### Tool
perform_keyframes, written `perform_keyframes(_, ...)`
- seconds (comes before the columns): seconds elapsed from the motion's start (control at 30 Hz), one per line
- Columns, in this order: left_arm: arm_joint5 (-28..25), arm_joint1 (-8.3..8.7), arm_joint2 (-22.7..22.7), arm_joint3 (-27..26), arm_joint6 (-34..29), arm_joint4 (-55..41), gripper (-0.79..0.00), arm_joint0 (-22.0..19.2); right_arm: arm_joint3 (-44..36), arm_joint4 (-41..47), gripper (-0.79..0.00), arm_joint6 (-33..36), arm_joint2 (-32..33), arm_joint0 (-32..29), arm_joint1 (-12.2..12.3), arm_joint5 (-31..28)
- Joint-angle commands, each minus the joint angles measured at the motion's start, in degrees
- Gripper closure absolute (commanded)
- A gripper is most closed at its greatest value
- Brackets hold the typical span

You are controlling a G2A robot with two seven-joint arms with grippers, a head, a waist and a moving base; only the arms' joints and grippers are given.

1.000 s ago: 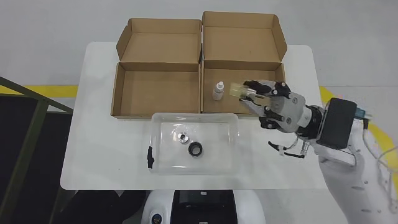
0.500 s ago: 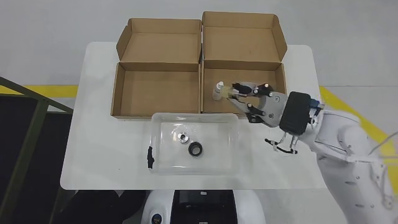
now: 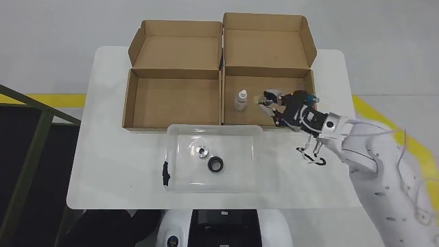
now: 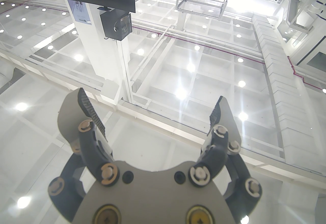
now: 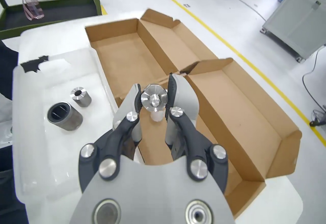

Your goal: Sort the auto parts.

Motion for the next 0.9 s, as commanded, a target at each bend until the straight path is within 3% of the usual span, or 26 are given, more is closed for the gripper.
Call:
perform_keyframes(0.0, 0.0, 0.00, 0.0, 0.0, 0.0, 0.0, -0.785, 0.0, 1.7, 0.0, 0.000, 2.6, -0.5, 0.9, 0.0, 1.2)
perform_keyframes(0.47, 0.0, 0.00, 0.0, 0.0, 0.0, 0.0, -0.785, 0.0, 15.4, 1.1, 0.000, 16.7, -10.6, 13.3, -1.5, 5.3)
perform_keyframes(0.87, 0.0, 0.00, 0.0, 0.0, 0.0, 0.0, -0.785, 0.0, 24.8, 0.8, 0.000, 20.6, -19.2, 20.8, -3.6, 8.0)
